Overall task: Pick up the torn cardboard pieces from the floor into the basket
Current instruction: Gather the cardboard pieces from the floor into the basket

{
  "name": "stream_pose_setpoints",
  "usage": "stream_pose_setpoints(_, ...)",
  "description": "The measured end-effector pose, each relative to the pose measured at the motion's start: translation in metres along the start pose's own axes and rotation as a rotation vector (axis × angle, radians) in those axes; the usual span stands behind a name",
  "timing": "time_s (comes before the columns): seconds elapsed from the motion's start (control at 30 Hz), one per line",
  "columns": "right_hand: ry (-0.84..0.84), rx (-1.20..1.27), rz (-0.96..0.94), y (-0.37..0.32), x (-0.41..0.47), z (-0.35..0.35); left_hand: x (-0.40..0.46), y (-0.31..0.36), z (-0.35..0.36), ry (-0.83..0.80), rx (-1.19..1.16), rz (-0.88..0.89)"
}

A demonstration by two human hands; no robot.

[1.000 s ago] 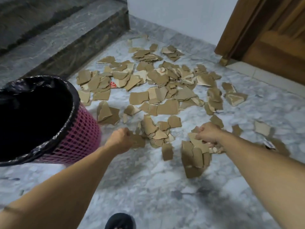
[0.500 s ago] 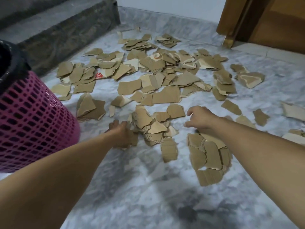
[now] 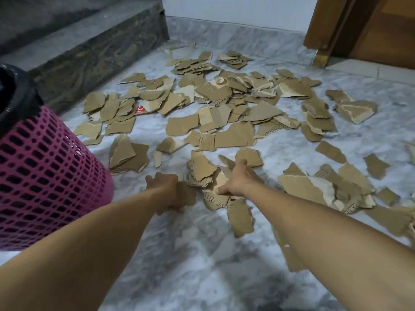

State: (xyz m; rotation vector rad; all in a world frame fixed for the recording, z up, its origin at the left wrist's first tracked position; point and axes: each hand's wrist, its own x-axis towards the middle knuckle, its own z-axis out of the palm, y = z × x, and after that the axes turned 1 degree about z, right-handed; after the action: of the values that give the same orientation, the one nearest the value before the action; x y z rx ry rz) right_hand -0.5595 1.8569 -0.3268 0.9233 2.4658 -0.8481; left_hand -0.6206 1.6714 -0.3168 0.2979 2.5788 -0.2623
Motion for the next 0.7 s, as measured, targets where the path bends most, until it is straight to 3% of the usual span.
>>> stream_pose_setpoints(0.17,-0.275,0.266,-0.061,0.008,0.012,-0.045,0.024,-0.009,-0.027,-0.113,-0.199,0.085)
stream_pose_setpoints(0.37,-0.251,-0.289,-0.063,0.017,0.024,-0.112,0.035,-0.007,-0.070,-0.428,-0.576,0.135)
stream_pose_setpoints(0.43,-0.235,-0.355,-0.059,0.021,0.031,-0.116,0.034,0.001,-0.078,-0.472,-0.665,0.134)
stream_pose_setpoints(0.6,-0.235,-0.212,-0.093,0.023,0.045,-0.103,0.038,0.026,-0.072,-0.330,-0.923,0.148)
stream_pose_setpoints(0.7,-0.126,-0.166,-0.105,0.025,0.055,-0.082,0.044,0.044,-0.060,-0.072,-0.817,0.091)
